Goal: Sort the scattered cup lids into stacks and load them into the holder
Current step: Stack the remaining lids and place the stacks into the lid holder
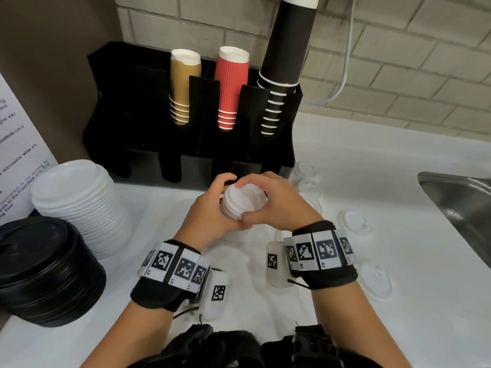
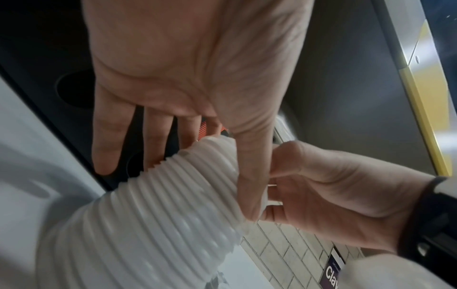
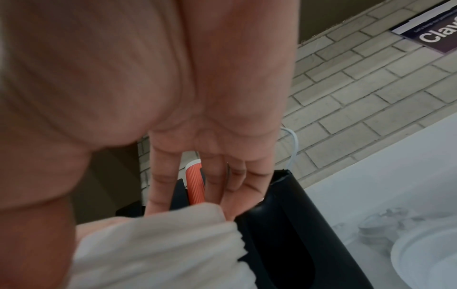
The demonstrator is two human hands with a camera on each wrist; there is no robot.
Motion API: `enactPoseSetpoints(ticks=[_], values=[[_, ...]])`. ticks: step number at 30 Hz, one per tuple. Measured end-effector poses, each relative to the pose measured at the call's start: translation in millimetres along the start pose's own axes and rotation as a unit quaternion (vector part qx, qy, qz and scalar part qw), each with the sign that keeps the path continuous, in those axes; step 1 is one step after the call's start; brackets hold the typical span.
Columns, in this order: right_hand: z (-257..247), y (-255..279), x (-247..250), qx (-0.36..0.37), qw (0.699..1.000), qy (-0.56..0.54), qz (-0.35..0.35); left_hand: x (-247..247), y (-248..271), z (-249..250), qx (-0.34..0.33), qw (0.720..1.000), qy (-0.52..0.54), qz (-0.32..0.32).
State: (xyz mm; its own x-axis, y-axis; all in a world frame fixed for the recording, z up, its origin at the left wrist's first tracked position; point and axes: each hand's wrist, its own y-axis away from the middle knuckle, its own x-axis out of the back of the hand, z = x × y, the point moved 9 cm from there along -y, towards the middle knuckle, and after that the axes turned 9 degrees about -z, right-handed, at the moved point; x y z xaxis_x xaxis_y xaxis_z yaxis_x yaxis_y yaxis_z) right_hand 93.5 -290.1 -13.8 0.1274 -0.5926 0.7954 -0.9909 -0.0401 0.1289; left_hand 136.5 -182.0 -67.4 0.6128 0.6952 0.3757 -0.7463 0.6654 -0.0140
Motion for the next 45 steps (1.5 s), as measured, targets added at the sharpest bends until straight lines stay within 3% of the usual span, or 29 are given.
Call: enactPoseSetpoints(ticks=[5,8,12,16,23,27,35,38,45], values=[[7,8,8,0.017,0.999,-0.043,0.021,1,0,2,-0.012,1.000,-0.015,-0.003],[41,23,27,-0.067,0.994,-0.050,0.072,1,-1,1,-0.009,1.000,-0.015,-0.007],[96,51,13,-0.264,0.962,0.039,-0.063,-1,-3,0,-0.012,1.000,-0.013,-0.012],[103,58,-3,-0.306,0.944,0.055,-0.108,1,-3,1,-0.006,1.000,-0.014,-0.016],[102,44,-20,-0.301,0.940,0.094,-0.130,-2,-7,8,-0.020,0.999,-0.027,-0.028],[100,42,-8,-0.280,0.951,0.079,-0.101,-3,-9,5,-0.016,0.999,-0.036,-0.028],[44,27,41,-0.091,0.993,-0.049,0.062,-5,-13,4,-0.022,0.999,-0.016,-0.033],[19,18,35,-0.042,0.994,-0.070,0.072,-4,-13,4,-0.023,0.999,-0.009,-0.035],[-6,4,12,-0.017,0.998,-0.026,0.055,-2,-10,0,-0.010,0.999,0.007,-0.035]])
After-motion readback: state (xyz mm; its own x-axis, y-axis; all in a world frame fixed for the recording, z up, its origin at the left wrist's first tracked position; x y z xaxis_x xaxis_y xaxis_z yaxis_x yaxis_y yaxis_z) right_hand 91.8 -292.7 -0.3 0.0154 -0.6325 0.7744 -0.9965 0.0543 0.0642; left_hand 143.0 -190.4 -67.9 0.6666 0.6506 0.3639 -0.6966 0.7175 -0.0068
